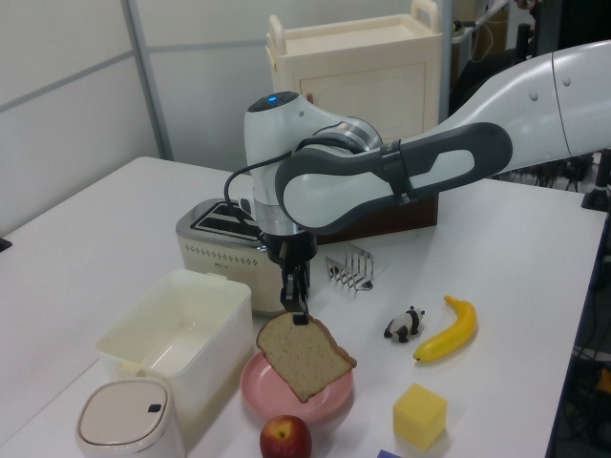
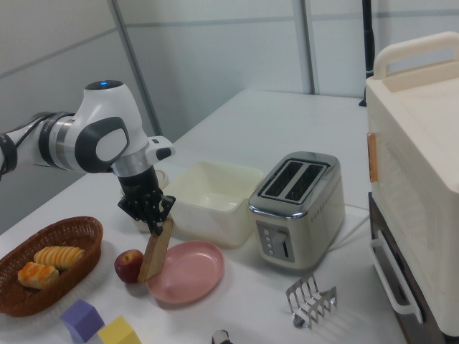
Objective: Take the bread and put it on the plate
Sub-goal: 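Lower the bread slice onto the pink plate, then open the gripper to release the bread on the plate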
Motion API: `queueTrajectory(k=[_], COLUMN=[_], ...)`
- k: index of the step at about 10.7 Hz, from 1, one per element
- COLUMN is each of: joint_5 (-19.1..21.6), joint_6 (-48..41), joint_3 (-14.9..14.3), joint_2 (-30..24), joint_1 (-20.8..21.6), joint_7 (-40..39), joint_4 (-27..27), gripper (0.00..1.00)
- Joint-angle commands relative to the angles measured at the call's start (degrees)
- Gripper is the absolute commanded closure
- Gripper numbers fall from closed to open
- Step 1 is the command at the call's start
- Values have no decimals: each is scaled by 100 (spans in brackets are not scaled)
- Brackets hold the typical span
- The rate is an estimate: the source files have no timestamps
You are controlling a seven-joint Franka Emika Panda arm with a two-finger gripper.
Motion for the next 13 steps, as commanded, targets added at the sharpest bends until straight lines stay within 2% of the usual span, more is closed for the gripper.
queueTrajectory(k=[1,3,4,5,13], joint_5=[155,155,147,147,129], joint_6=[13,13,13,13,22], joint_3=[-19,-19,-28,-28,-28], joint_2=[-52,-52,-52,-52,-52], joint_1=[-14,-5,-14,-14,-58], joint_7=[-87,-78,-78,-69,-61], joint_4=[-59,-77,-68,-68,-51], gripper=[100,100,68,1,0])
